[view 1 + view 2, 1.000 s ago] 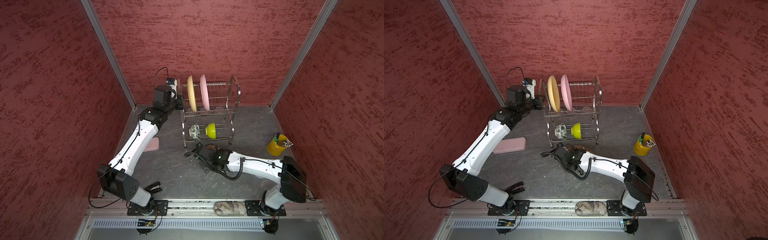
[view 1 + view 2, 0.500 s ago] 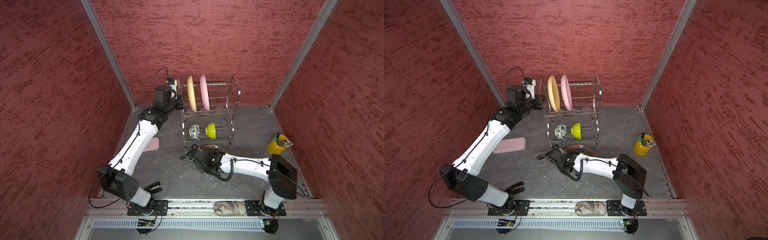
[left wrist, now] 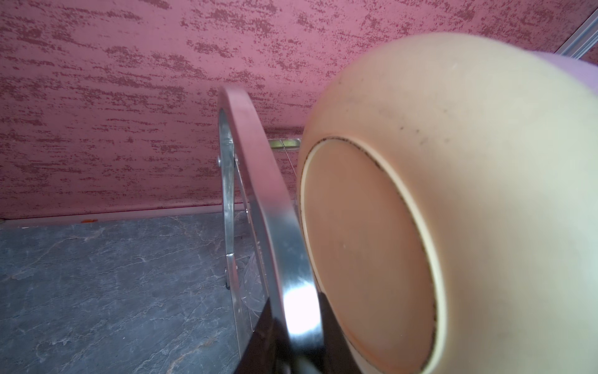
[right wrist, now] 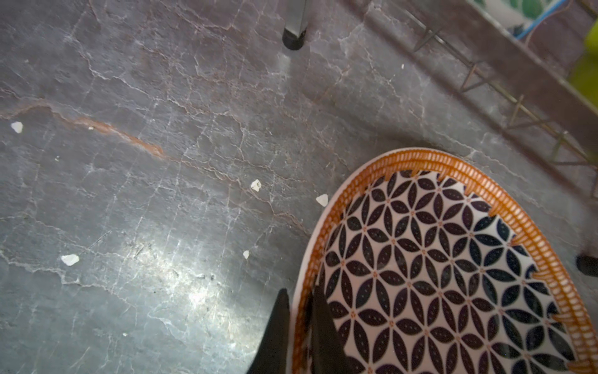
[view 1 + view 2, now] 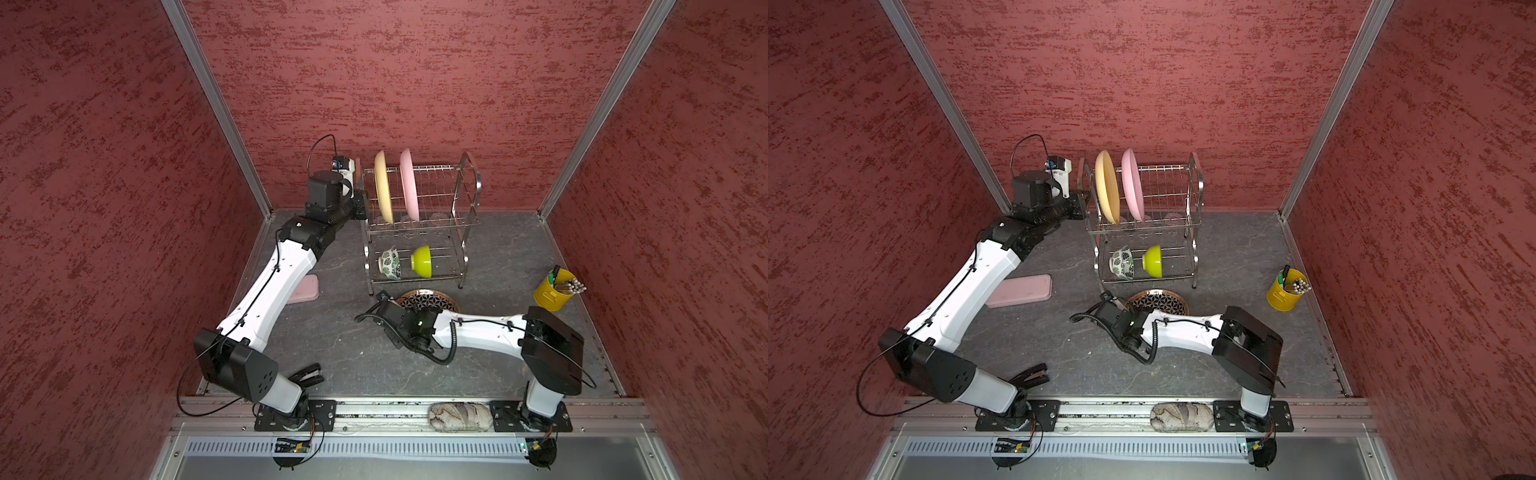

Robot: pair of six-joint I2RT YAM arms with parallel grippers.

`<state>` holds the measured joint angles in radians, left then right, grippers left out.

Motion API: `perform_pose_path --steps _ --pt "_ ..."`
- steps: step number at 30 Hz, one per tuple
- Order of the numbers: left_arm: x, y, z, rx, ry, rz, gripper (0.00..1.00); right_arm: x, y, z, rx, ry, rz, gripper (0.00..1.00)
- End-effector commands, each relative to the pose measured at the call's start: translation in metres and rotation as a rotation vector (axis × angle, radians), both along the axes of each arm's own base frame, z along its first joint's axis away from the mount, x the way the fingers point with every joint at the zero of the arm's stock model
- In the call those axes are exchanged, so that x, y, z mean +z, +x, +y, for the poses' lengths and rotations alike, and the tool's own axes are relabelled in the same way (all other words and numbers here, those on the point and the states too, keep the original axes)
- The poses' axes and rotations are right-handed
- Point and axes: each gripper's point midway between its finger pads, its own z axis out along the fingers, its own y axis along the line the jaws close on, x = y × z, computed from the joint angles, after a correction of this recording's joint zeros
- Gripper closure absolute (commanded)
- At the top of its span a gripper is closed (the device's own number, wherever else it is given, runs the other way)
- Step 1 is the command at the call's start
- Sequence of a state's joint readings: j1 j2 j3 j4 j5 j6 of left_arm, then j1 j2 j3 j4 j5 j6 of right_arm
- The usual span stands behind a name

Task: Unload the mixed dishes from the dish rack

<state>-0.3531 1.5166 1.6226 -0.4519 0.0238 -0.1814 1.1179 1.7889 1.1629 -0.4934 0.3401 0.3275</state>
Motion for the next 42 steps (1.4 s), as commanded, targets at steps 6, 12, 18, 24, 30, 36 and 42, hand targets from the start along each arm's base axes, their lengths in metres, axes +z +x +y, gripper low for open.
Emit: perform_pose_path --steps 6,12,18,24,30,36,42 --pt "-0.021 -0.005 -0.006 0.0 -0.054 0.086 0.89 -0.044 -0.029 0.011 0.037 0.046 0.186 0.99" --pt "-0.023 -0.005 -0.006 -0.001 -0.052 0.088 0.89 -0.045 -0.029 0.008 0.022 0.048 0.183 0.98" --pt "-0.023 -0.005 -0.006 -0.002 -0.054 0.09 0.89 -0.048 -0.03 0.004 0.006 0.047 0.186 0.93" --pt "-0.024 -0.005 -0.007 -0.005 -0.054 0.092 0.89 -0.049 -0.029 0.001 -0.016 0.05 0.182 0.92" --pt "-0.027 -0.004 -0.008 -0.006 -0.053 0.097 0.89 -0.049 -0.031 -0.002 -0.028 0.05 0.186 0.92" --pt "-0.029 -0.004 -0.008 -0.007 -0.052 0.1 0.89 -0.049 -0.031 -0.004 -0.039 0.056 0.188 0.88" --pt "-0.029 -0.004 -0.008 -0.01 -0.053 0.1 0.89 -0.051 -0.032 -0.007 -0.052 0.057 0.187 0.87"
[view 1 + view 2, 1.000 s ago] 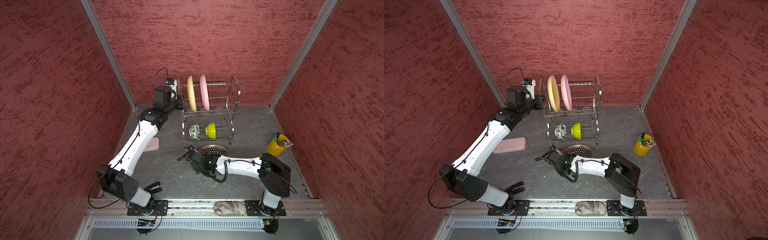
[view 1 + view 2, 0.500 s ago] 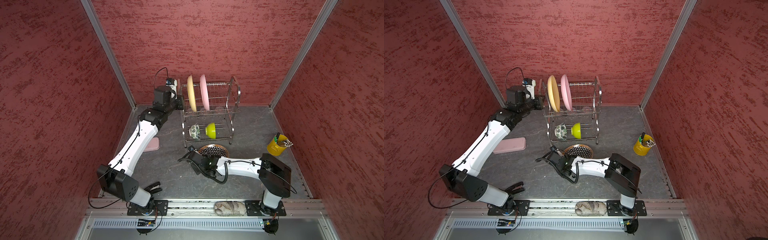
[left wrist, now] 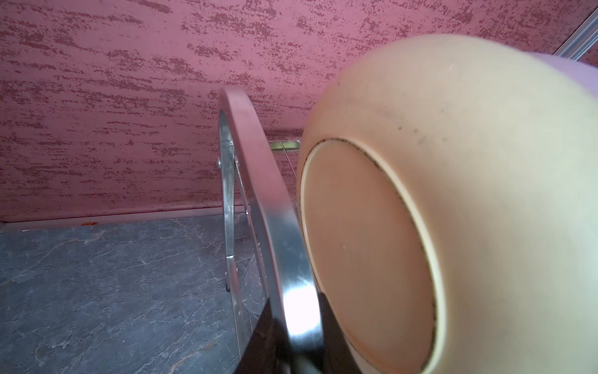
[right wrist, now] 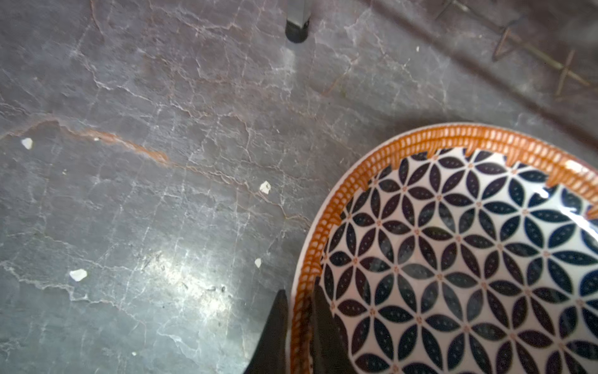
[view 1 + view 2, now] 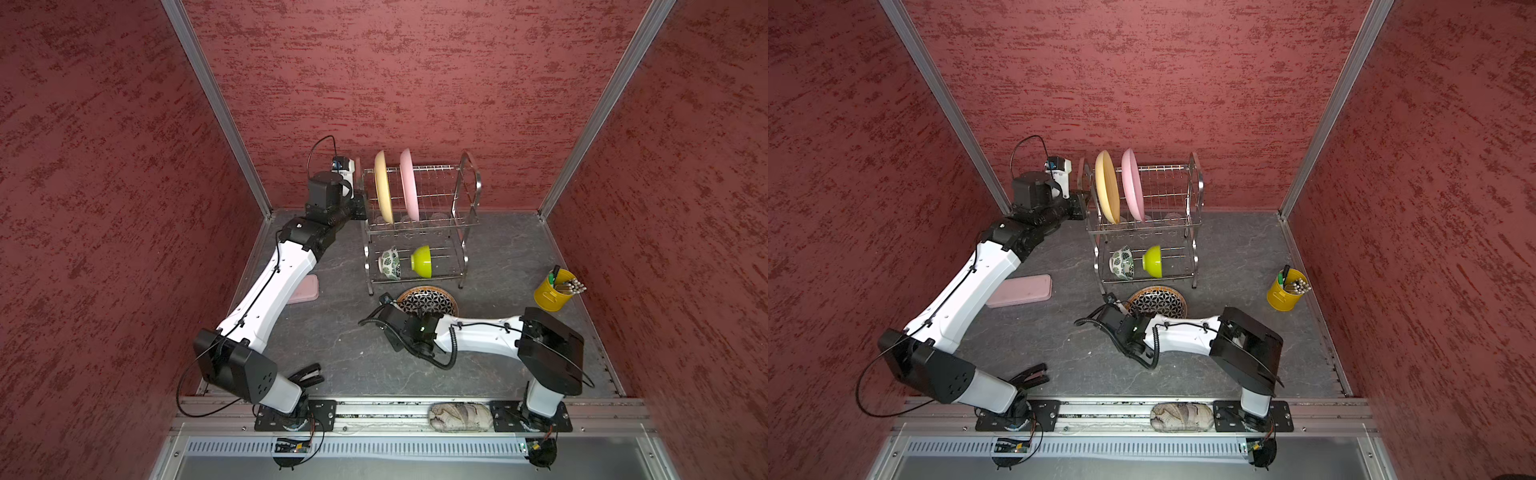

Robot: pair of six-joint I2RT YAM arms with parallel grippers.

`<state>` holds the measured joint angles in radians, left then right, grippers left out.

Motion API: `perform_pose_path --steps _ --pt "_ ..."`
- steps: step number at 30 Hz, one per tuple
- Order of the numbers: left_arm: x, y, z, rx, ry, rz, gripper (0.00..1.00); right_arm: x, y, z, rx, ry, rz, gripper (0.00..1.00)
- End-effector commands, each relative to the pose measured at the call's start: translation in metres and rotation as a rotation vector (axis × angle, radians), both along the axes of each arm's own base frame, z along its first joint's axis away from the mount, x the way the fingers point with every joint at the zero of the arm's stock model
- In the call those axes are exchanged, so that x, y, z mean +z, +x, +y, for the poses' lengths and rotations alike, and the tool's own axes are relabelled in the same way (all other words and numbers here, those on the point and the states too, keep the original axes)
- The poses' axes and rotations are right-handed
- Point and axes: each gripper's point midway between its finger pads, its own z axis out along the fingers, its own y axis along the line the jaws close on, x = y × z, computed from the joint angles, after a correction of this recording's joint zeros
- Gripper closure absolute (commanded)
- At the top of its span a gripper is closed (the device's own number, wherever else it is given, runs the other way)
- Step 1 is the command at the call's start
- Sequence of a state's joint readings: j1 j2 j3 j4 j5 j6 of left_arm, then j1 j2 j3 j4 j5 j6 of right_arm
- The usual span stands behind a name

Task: Unload the mixed dishes from the dish rack
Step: 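Set the patterned plate flat on the table and open the right gripper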

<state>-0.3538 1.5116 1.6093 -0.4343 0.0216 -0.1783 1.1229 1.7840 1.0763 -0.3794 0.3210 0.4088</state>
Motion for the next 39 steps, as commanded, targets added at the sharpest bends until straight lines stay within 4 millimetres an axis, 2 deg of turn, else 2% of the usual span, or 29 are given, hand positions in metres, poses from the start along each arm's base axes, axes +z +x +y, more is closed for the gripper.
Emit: perform_pose_path --steps 1,9,15,17,22,25,31,36,39 --pt "-0.029 -0.004 -0.009 -0.011 -0.054 0.11 0.89 -0.035 -0.026 -0.008 0.008 -0.014 0.168 0.87" --pt "-0.03 -0.004 -0.01 -0.015 -0.056 0.114 0.89 -0.034 -0.027 -0.011 -0.004 -0.009 0.164 0.88" --pt "-0.03 -0.003 -0.009 -0.011 -0.055 0.114 0.88 -0.022 -0.023 -0.008 0.003 0.007 0.14 0.87" --pt "-0.031 -0.003 -0.01 -0.012 -0.055 0.117 0.87 -0.016 -0.023 -0.006 0.007 0.02 0.135 0.83" --pt "-0.031 -0.003 -0.01 -0.015 -0.056 0.119 0.86 0.009 -0.021 -0.001 0.011 0.073 0.112 0.56" --pt "-0.029 -0.004 -0.01 -0.015 -0.056 0.113 0.86 0.03 -0.018 0.0 0.009 0.106 0.085 0.5" --pt "-0.026 -0.006 -0.009 -0.018 -0.058 0.109 0.84 0.094 -0.017 -0.004 0.02 0.215 0.008 0.49" --pt "-0.024 -0.008 -0.008 -0.018 -0.055 0.105 0.82 0.168 -0.011 -0.03 -0.006 0.285 -0.136 0.48" --pt "-0.021 -0.009 -0.007 -0.014 -0.054 0.098 0.81 0.197 -0.011 -0.044 -0.014 0.314 -0.19 0.47"
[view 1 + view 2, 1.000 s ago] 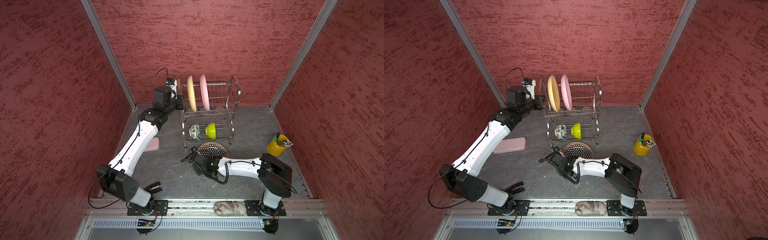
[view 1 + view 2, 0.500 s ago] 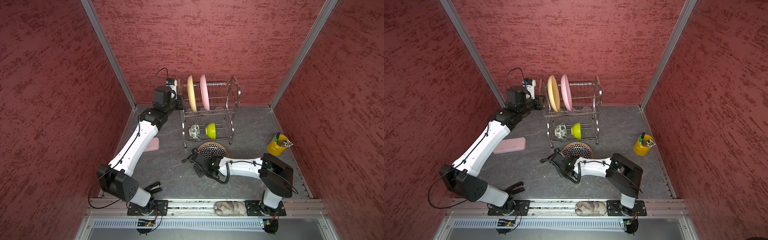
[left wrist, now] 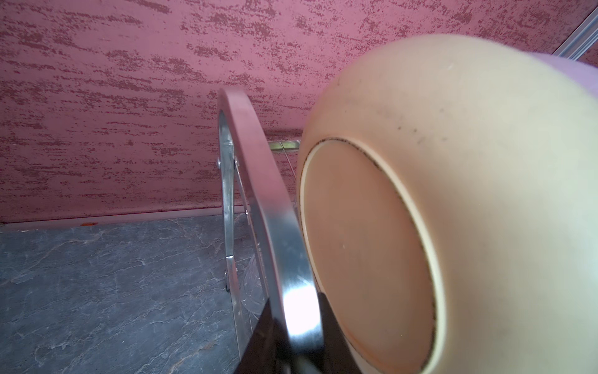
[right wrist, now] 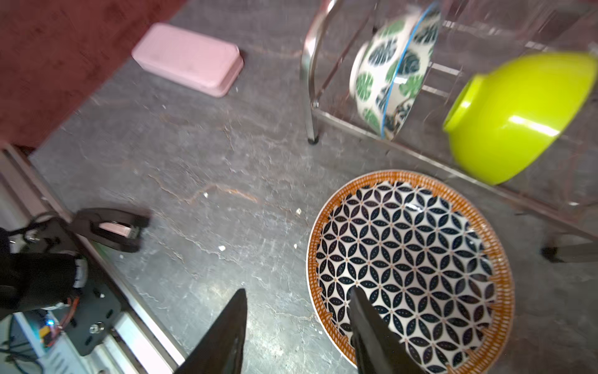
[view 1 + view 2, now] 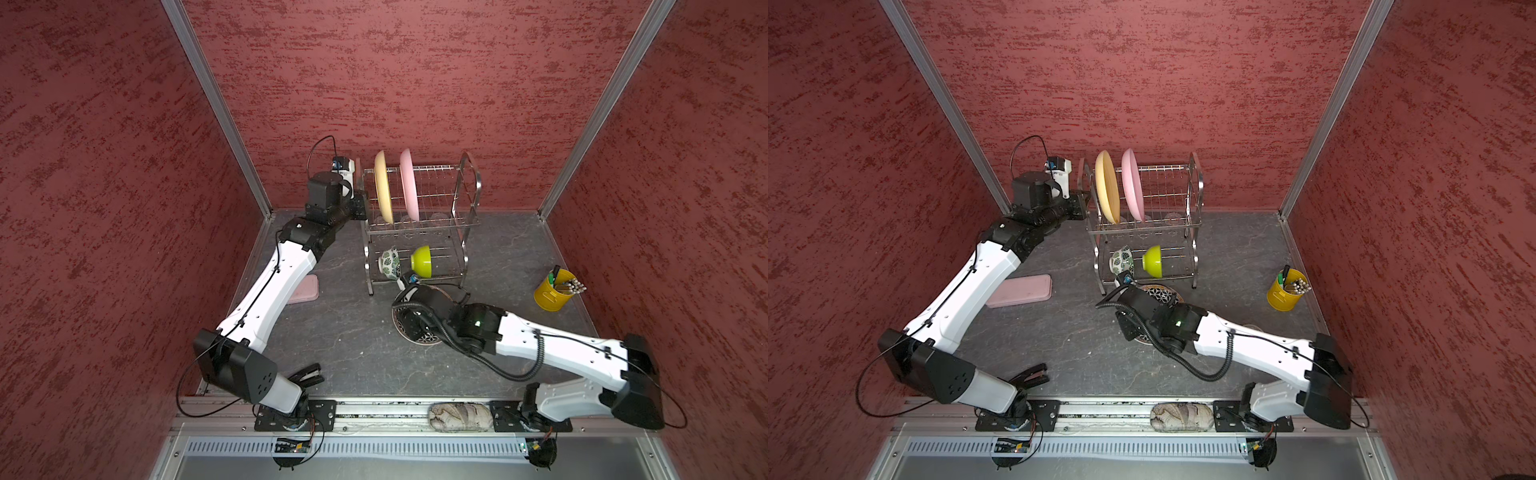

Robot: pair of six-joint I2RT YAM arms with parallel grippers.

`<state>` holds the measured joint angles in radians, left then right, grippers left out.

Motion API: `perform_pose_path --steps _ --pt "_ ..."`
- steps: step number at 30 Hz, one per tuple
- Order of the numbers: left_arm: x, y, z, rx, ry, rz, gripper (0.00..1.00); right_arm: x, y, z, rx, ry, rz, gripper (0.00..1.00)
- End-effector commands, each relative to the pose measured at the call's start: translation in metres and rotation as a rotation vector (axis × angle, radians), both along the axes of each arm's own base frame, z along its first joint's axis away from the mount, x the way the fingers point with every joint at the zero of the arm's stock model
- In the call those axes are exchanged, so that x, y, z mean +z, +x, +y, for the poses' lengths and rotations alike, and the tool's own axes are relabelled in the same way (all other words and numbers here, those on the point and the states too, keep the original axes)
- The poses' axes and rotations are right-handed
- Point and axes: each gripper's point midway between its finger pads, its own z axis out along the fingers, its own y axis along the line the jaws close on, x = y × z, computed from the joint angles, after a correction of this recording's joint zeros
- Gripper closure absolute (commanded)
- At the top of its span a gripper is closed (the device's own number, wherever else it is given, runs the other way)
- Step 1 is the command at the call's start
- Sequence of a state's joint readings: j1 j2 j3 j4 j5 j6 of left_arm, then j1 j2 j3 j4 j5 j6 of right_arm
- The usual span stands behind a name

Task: Unload the mixed dishes from the dish rack

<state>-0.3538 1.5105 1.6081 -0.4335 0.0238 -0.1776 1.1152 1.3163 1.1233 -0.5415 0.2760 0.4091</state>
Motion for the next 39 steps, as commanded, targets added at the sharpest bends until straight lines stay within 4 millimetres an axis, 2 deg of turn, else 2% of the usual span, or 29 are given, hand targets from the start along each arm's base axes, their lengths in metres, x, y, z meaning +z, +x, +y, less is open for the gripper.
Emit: perform_pose_path --steps 1,4,10,15,20,21,26,29,31,39 --pt "-0.021 -0.009 -0.006 -0.01 -0.052 0.097 0.81 0.029 0.006 -0.025 -0.053 -0.008 -0.066 0.47" --pt "-0.02 -0.01 -0.005 -0.008 -0.051 0.096 0.78 0.023 0.003 -0.034 -0.053 -0.019 -0.047 0.46" --pt "-0.019 -0.01 -0.005 -0.009 -0.051 0.097 0.75 -0.029 -0.01 -0.036 0.013 -0.142 0.048 0.49" --pt "-0.019 -0.011 -0.004 -0.006 -0.049 0.099 0.74 -0.066 -0.016 -0.022 0.124 -0.239 0.093 0.54" --pt "-0.02 -0.01 -0.005 -0.006 -0.048 0.098 0.74 -0.088 -0.015 -0.007 0.202 -0.286 0.096 0.54" --pt "-0.019 -0.01 -0.005 -0.007 -0.049 0.098 0.73 -0.099 -0.014 -0.005 0.213 -0.317 0.107 0.54" --pt "-0.019 -0.009 -0.007 -0.014 -0.05 0.094 0.73 -0.126 -0.018 0.006 0.283 -0.386 0.145 0.57" --pt "-0.02 -0.008 -0.007 -0.014 -0.048 0.096 0.73 -0.142 -0.018 0.006 0.285 -0.432 0.173 0.6" --pt "-0.021 -0.008 -0.007 -0.016 -0.05 0.098 0.73 -0.151 -0.016 0.004 0.272 -0.454 0.181 0.62" --pt "-0.023 -0.007 -0.011 -0.026 -0.061 0.105 0.73 -0.163 -0.011 -0.001 0.225 -0.471 0.171 0.69"
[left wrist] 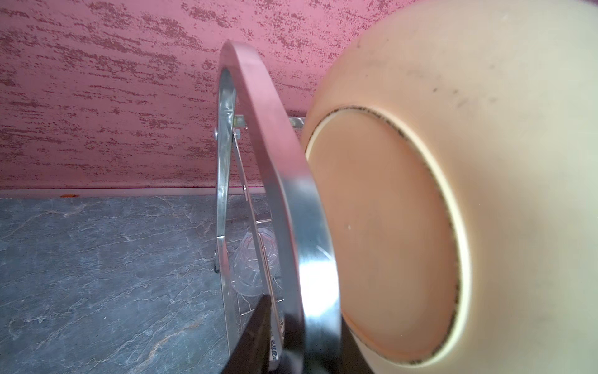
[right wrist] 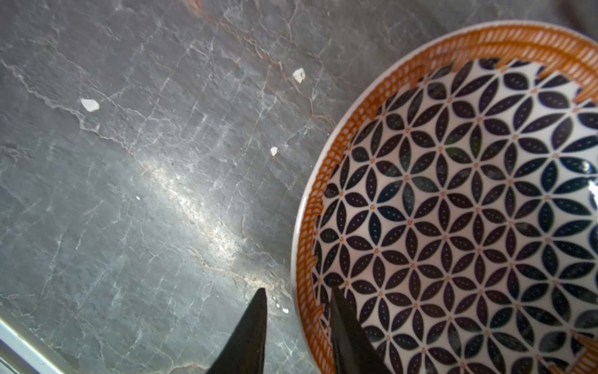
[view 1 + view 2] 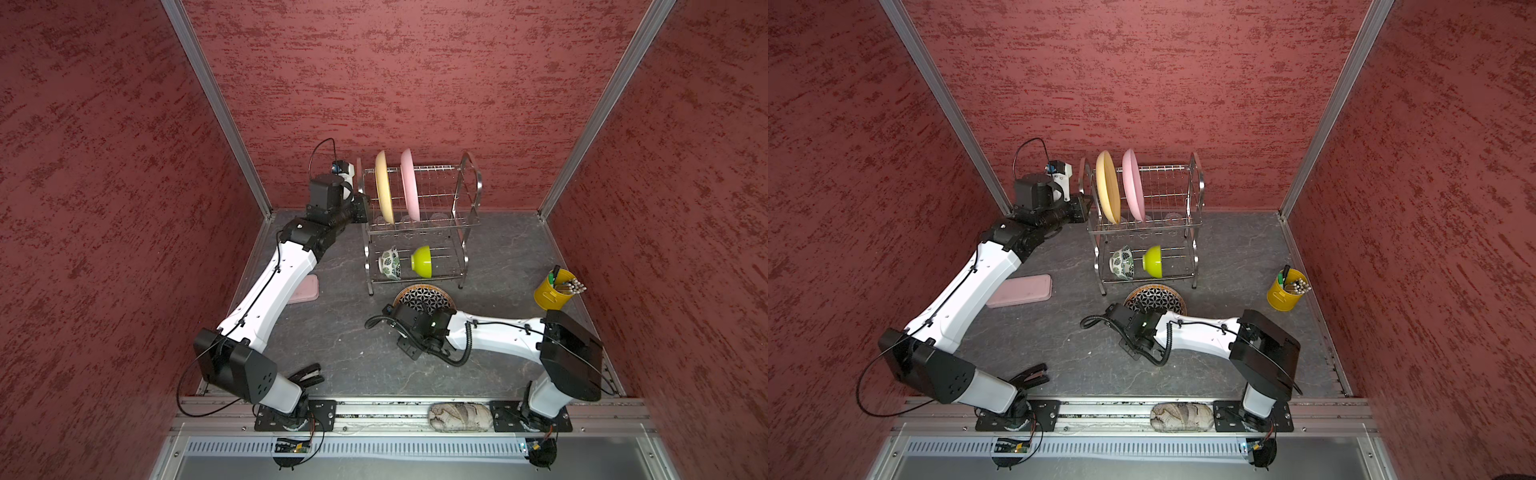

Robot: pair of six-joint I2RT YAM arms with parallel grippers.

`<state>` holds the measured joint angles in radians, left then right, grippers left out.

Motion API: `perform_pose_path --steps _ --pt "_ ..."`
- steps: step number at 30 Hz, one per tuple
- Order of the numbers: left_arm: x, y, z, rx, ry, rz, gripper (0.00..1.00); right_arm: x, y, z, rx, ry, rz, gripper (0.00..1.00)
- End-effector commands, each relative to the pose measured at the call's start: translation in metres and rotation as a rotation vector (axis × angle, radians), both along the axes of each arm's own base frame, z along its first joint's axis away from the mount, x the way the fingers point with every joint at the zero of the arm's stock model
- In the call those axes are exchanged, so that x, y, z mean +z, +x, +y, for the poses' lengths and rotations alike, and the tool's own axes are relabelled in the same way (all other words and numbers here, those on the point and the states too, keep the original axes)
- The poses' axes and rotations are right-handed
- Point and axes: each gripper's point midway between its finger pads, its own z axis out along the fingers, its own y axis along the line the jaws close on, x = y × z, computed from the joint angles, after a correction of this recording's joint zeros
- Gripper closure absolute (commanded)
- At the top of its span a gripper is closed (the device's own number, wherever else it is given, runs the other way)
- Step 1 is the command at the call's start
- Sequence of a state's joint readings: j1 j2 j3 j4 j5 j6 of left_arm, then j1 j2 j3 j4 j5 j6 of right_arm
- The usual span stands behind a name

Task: Unload the mixed dishes from the dish rack

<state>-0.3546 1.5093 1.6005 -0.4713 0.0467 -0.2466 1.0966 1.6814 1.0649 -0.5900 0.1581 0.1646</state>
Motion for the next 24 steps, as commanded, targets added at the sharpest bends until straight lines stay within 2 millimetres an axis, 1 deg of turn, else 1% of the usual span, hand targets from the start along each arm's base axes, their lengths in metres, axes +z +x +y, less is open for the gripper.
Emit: perform_pose_path --steps 1,12,18,24 --pt "-0.011 -0.002 -0.008 -0.028 -0.011 0.034 0.72 0.0 0.008 0.003 -0.023 0.004 -0.037 0.7" --pt "-0.016 -0.001 -0.009 -0.03 -0.012 0.049 0.72 -0.012 0.013 -0.006 -0.073 -0.056 -0.059 0.74" --pt "-0.018 0.001 -0.011 -0.036 -0.012 0.051 0.72 -0.018 0.009 -0.006 -0.087 -0.066 -0.044 0.85" --pt "-0.021 0.002 -0.012 -0.04 -0.009 0.054 0.72 -0.017 0.001 0.0 -0.078 -0.043 -0.017 0.89"
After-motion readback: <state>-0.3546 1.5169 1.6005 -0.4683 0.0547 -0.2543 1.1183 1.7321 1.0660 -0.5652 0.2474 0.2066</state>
